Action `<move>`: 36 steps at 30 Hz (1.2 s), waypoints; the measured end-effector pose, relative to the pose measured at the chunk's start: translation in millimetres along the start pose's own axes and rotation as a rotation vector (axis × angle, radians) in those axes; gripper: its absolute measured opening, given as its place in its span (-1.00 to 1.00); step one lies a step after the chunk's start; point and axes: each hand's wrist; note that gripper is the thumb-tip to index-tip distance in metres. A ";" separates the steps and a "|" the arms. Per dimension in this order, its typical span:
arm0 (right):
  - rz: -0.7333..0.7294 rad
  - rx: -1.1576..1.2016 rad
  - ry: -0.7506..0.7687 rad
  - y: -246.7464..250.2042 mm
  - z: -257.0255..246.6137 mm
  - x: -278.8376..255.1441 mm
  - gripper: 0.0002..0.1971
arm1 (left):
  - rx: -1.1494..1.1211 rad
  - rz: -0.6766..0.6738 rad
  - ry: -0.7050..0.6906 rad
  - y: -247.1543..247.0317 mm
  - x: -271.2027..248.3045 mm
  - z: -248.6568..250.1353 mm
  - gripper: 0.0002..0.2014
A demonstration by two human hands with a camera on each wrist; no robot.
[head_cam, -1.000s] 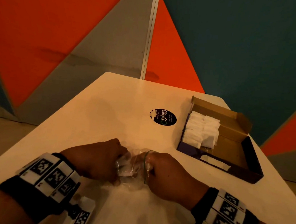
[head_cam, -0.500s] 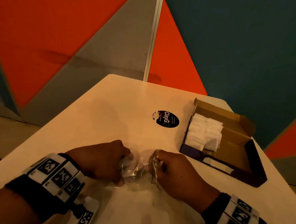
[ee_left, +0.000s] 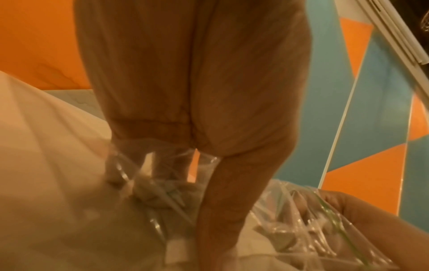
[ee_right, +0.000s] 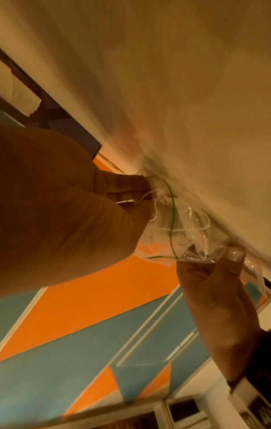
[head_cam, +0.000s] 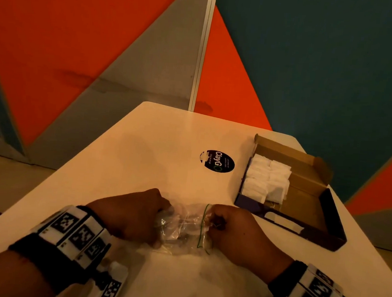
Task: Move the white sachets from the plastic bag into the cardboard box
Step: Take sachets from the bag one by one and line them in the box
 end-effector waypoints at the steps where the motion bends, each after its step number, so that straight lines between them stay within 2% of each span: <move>1: 0.015 0.028 -0.014 0.4 -0.1 -0.8 -0.65 | -0.003 0.008 -0.003 0.6 -0.1 0.9 -0.53; 5: 0.023 0.021 -0.007 -0.2 2.0 -2.4 -0.68 | -0.006 0.004 0.007 1.2 -1.1 1.3 -0.50; 9: 0.011 0.009 0.009 -2.3 3.7 -2.5 -0.85 | -0.003 -0.001 -0.004 2.7 -1.2 2.8 -0.54; 15: -0.058 -0.014 0.166 -4.2 0.8 -1.3 -0.65 | -0.008 0.005 0.008 1.3 -0.8 0.1 -0.53; 19: -0.160 -0.172 0.273 -9.0 -2.1 1.7 -0.64 | -0.005 0.002 -0.012 2.9 -0.3 0.4 -0.48; 22: -0.166 -0.244 0.236 -13.2 -2.2 3.8 -0.69 | 0.015 0.003 -0.017 1.5 0.7 -0.8 -0.42; 26: -0.159 -0.281 0.150 -17.0 -2.1 6.2 -0.74 | 0.003 -0.002 -0.006 0.0 2.8 -1.5 -0.45; 29: -0.160 -0.245 0.096 -15.4 -5.1 3.6 -0.70 | -0.009 -0.011 0.017 -0.2 2.1 -1.8 -0.53; 33: -0.165 -0.235 0.108 -8.8 -7.8 1.9 -0.59 | -0.012 -0.009 0.041 0.9 0.6 -3.3 -0.68; 36: -0.167 -0.235 0.090 -8.8 -9.4 2.6 -0.59 | 0.009 -0.017 0.032 -0.6 2.2 -3.0 -0.62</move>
Point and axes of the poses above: each hand's wrist, its own x-axis towards the middle knuckle, its own y-axis out of the back of the hand, z = x × y, and after that the axes turned 14 degrees about z, right-handed
